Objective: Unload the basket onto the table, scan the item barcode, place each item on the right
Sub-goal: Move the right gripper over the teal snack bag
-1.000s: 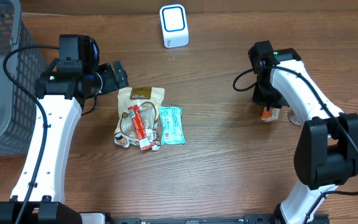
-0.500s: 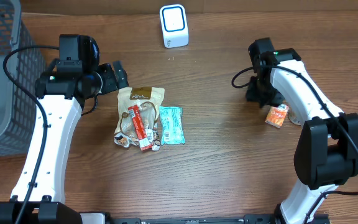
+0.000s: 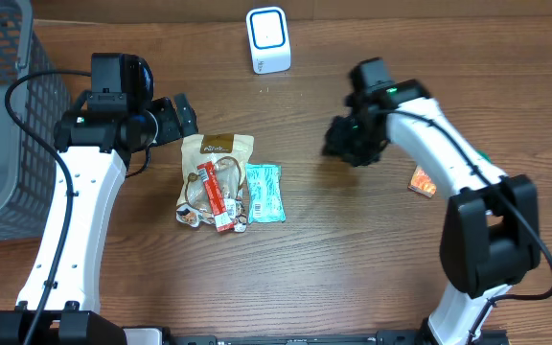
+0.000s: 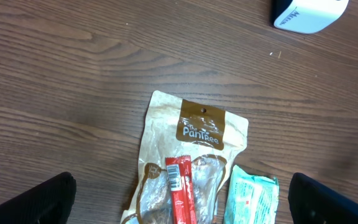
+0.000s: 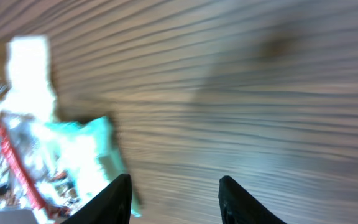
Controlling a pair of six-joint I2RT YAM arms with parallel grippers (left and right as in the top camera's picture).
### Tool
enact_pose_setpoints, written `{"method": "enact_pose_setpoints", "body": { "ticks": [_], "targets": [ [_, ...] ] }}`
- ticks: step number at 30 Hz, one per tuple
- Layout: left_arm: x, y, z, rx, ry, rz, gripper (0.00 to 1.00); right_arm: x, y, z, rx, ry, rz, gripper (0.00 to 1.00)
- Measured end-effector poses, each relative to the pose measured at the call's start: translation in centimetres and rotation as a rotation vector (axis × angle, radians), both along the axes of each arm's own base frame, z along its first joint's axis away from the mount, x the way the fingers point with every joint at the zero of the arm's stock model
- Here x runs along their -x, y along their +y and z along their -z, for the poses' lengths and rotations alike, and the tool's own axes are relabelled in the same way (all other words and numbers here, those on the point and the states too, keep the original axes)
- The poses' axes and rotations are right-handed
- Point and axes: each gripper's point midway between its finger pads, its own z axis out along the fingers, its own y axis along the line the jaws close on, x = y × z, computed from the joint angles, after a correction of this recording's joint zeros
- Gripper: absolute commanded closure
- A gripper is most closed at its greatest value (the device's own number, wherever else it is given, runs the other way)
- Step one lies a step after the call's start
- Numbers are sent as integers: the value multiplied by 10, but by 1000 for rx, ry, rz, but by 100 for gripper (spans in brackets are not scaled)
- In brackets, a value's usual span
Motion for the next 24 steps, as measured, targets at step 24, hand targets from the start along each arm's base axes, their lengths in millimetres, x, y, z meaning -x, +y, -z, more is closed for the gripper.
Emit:
{"method": "enact_pose_setpoints", "body": {
  "ticks": [24],
  "targets": [
    [0, 0, 0, 0, 0, 0, 0, 30, 138, 47, 130, -240, -321, 81]
  ]
}}
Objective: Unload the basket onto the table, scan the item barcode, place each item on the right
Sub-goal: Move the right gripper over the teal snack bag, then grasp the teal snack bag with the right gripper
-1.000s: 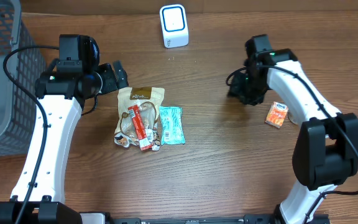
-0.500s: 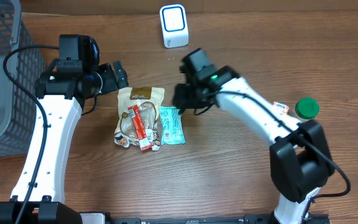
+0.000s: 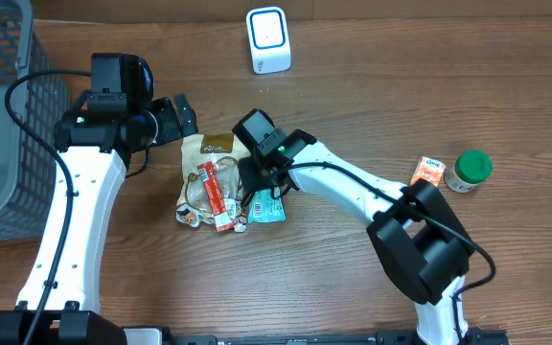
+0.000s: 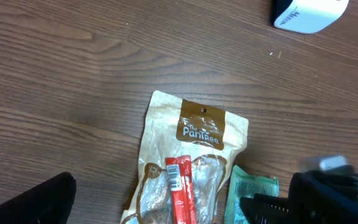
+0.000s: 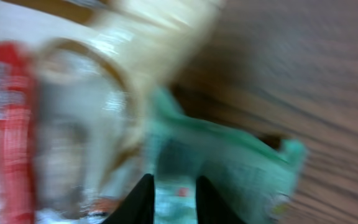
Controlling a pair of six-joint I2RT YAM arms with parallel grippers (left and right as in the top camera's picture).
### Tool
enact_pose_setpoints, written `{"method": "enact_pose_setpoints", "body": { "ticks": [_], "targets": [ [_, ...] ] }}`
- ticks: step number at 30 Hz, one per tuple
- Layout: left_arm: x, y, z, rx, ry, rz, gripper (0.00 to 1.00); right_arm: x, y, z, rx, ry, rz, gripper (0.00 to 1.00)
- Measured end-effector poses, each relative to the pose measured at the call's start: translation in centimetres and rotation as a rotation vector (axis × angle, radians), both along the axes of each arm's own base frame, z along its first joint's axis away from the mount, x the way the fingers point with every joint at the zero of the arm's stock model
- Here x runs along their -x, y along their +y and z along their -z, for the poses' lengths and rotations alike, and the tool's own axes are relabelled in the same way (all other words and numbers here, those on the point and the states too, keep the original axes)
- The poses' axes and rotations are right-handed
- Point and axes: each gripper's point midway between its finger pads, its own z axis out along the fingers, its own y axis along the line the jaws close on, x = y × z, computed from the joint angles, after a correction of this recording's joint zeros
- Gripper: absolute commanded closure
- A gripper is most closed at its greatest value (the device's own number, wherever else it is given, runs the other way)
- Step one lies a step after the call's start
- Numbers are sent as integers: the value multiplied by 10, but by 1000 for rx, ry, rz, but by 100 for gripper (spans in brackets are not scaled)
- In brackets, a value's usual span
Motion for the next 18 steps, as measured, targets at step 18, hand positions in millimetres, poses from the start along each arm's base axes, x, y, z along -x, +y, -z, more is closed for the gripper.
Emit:
{"method": "enact_pose_setpoints", "body": {
  "ticks": [18],
  "targets": [
    [0, 0, 0, 0, 0, 0, 0, -6, -107, 8, 117, 262, 452, 88]
  ]
}}
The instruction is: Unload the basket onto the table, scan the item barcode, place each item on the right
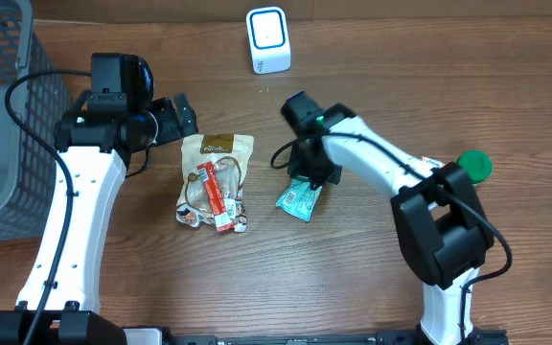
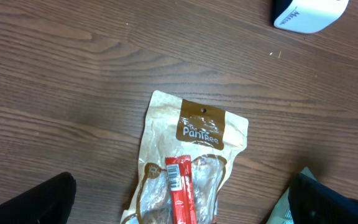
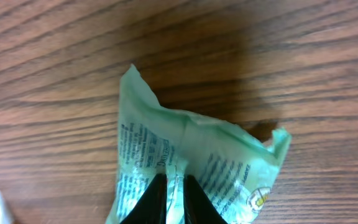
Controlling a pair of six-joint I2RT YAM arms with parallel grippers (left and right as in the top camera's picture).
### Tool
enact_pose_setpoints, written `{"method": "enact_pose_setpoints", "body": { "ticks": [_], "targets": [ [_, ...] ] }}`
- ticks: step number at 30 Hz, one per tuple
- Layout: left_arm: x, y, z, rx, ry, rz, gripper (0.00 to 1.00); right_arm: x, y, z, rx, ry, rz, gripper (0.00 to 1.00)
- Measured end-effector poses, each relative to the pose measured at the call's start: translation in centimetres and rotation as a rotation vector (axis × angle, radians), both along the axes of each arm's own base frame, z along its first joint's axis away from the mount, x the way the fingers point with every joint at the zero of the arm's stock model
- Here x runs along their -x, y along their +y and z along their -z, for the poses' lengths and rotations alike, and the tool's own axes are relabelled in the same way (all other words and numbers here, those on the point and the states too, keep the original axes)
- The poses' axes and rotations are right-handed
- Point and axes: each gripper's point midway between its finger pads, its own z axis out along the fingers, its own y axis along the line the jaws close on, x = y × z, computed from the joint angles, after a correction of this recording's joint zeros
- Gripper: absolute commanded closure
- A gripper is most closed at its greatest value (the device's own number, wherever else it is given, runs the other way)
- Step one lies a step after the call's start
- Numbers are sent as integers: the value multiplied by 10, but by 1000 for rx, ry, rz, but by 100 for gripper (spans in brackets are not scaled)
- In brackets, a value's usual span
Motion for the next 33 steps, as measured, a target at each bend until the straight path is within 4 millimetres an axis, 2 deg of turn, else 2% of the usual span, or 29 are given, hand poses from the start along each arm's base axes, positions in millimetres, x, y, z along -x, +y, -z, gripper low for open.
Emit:
{"method": "enact_pose_setpoints", "body": {
  "ticks": [5, 8, 13, 21, 26, 33],
  "targets": [
    [0, 0, 0, 0, 0, 0, 0, -8, 7, -14, -164, 42, -14, 91],
    [0, 0, 0, 0, 0, 0, 0, 1, 6, -25, -228, 95, -20, 95],
    [0, 0, 0, 0, 0, 0, 0, 11, 18, -28, -269, 112, -101, 96],
    [0, 0, 0, 0, 0, 0, 0, 34, 37, -5, -339, 136, -183, 96],
    [0, 0, 0, 0, 0, 0, 0, 39, 50, 13, -448, 104, -198, 96],
    [0, 0, 0, 0, 0, 0, 0, 39, 53, 21, -505, 34, -165, 96]
  ]
}}
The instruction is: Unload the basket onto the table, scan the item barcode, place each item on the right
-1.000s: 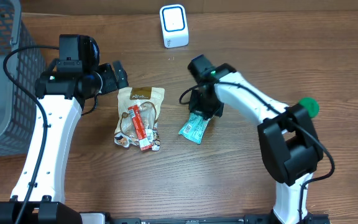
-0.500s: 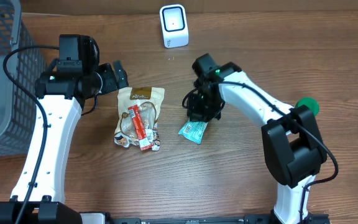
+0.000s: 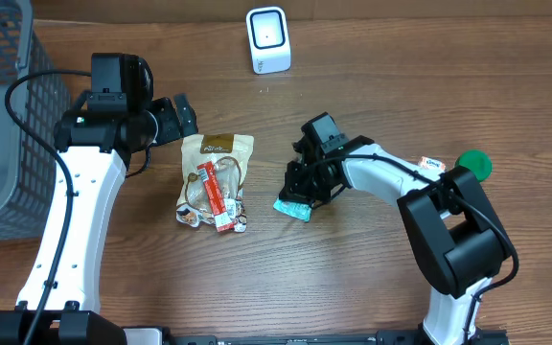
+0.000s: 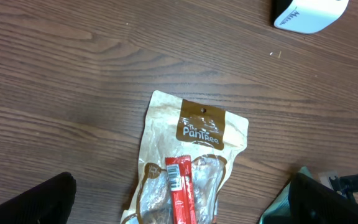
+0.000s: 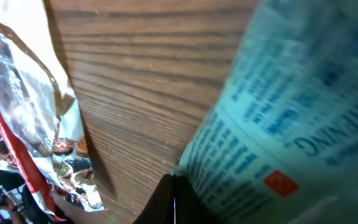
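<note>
My right gripper (image 3: pixel 307 188) is shut on a teal packet (image 3: pixel 292 206) in the middle of the table. Only the packet's lower left corner shows under the wrist from overhead. In the right wrist view the teal packet (image 5: pixel 291 106) fills the right side, pinched at the right gripper (image 5: pixel 173 200). The white barcode scanner (image 3: pixel 267 39) stands at the back edge, well away from the packet. My left gripper (image 3: pixel 174 117) hangs open above the table, behind a tan snack bag (image 3: pixel 215 178). The left wrist view shows the left gripper (image 4: pixel 185 205) over that snack bag (image 4: pixel 194 158).
A red stick pack (image 3: pixel 210 195) lies on the snack bag. A grey wire basket stands at the left edge. An orange packet (image 3: pixel 428 165) and a green-lidded jar (image 3: pixel 474 164) sit to the right of my right arm.
My right wrist has shifted from behind the packet to its right side and sits lower. The packet has turned in the grip and now looms close in the wrist view. The left arm is unchanged.
My right gripper was open over bare table right of centre while the teal packet lay against the snack bag. Then it was down over the packet. Then it was shut on the packet, which lay apart from the bag, and now the wrist has turned with it.
</note>
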Controlling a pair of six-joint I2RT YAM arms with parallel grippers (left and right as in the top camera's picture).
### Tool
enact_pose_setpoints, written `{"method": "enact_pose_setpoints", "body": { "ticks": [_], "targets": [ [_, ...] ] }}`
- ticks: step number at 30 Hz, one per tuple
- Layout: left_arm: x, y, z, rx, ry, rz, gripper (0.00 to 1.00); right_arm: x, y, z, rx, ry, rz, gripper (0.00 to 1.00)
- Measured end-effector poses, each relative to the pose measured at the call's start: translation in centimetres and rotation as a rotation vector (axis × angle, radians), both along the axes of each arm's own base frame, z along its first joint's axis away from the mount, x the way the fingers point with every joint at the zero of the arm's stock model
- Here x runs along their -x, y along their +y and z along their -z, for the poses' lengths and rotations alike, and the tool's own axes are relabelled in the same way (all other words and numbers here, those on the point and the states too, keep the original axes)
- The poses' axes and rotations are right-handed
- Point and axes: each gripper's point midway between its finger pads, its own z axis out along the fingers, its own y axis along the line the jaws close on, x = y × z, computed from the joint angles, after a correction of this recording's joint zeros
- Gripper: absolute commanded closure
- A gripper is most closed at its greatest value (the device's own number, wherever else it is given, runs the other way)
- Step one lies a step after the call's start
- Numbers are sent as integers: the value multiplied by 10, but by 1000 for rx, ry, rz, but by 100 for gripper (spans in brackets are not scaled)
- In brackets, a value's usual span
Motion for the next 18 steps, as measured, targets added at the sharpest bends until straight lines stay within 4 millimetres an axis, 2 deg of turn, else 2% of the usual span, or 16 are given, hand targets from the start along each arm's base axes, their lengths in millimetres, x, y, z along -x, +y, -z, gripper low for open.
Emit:
{"method": "enact_pose_setpoints", "body": {
  "ticks": [5, 10, 15, 18],
  "targets": [
    [0, 0, 0, 0, 0, 0, 0, 8, 5, -6, -53, 26, -38, 96],
    [0, 0, 0, 0, 0, 0, 0, 5, 15, -31, -142, 41, -73, 96],
    [0, 0, 0, 0, 0, 0, 0, 9, -3, -62, -144, 64, -46, 96],
    [0, 0, 0, 0, 0, 0, 0, 12, -18, -64, -95, 92, -17, 96]
  ]
}}
